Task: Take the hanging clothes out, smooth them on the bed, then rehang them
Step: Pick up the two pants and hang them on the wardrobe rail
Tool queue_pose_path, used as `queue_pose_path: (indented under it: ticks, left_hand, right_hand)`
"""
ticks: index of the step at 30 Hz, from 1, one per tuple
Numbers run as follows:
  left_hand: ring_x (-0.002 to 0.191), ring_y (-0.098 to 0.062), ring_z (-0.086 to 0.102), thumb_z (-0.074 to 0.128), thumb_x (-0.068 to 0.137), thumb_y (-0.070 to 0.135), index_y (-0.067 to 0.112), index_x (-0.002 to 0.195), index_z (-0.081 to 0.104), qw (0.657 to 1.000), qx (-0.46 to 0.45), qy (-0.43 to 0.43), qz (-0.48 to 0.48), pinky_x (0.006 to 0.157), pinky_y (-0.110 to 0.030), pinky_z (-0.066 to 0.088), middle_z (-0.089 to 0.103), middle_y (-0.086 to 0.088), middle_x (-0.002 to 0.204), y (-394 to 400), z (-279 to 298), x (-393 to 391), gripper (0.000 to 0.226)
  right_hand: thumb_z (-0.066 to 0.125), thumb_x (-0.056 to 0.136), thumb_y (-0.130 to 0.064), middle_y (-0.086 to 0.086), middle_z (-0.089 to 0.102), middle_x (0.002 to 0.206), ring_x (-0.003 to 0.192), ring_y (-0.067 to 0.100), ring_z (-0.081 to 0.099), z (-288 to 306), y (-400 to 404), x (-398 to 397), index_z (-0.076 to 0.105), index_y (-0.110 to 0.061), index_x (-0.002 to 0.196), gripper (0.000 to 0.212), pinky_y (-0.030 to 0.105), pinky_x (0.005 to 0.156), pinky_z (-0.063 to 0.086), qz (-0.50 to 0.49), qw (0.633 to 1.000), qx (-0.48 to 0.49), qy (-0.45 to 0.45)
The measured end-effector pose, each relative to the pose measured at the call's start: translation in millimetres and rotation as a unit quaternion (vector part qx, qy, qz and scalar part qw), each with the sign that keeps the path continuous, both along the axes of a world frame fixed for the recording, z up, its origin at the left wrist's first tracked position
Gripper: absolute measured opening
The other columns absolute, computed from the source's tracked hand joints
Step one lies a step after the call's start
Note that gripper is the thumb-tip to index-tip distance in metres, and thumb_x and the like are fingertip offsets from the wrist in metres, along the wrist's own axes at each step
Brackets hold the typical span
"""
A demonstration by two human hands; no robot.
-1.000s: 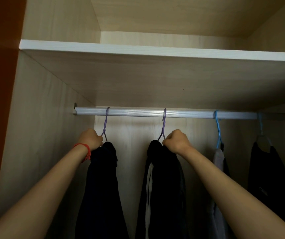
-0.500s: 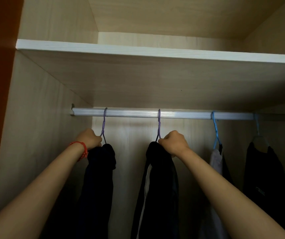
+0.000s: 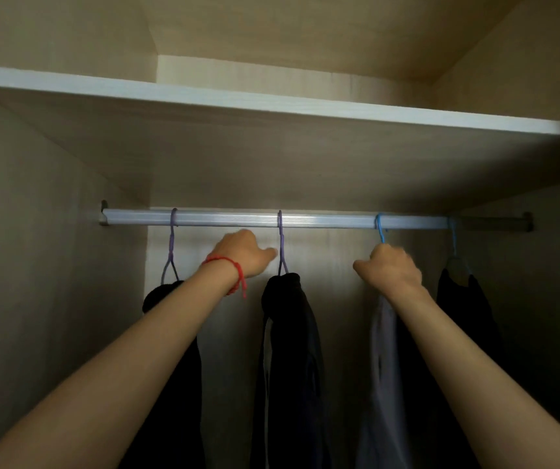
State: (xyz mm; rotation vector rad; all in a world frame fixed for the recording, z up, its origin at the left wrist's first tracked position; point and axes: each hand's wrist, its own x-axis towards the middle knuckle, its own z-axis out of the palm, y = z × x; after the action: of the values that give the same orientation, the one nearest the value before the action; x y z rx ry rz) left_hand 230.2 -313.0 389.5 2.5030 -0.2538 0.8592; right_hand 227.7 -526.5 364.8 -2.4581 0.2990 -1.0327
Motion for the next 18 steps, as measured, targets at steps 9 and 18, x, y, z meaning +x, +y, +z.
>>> queue_pose_path:
  ticks: [9,18]
  left_hand:
    - [0.065,-0.022,0.06,0.059,0.079,0.048,0.009,0.096,0.057,0.996,-0.006,0.089,-0.027,0.055,-0.027,0.05,0.057,-0.006,0.081,-35,-28,9,0.043]
    - [0.06,-0.018,0.051,0.051,0.084,0.026,0.0,0.1,0.058,0.996,-0.011,0.089,-0.017,0.048,-0.024,0.037,0.052,-0.004,0.071,-37,-33,11,0.031]
  right_hand:
    - [0.055,0.083,-0.021,0.015,0.061,0.115,0.105,0.032,0.062,-14,-25,-12,0.057,-0.006,0.116,0.036,0.036,0.09,0.051,0.002,0.995,0.045,0.085]
    - [0.045,0.088,-0.011,0.013,0.058,0.122,0.11,0.03,0.059,-24,-14,-9,0.053,-0.006,0.121,0.034,0.034,0.087,0.047,-0.021,0.994,-0.007,0.105]
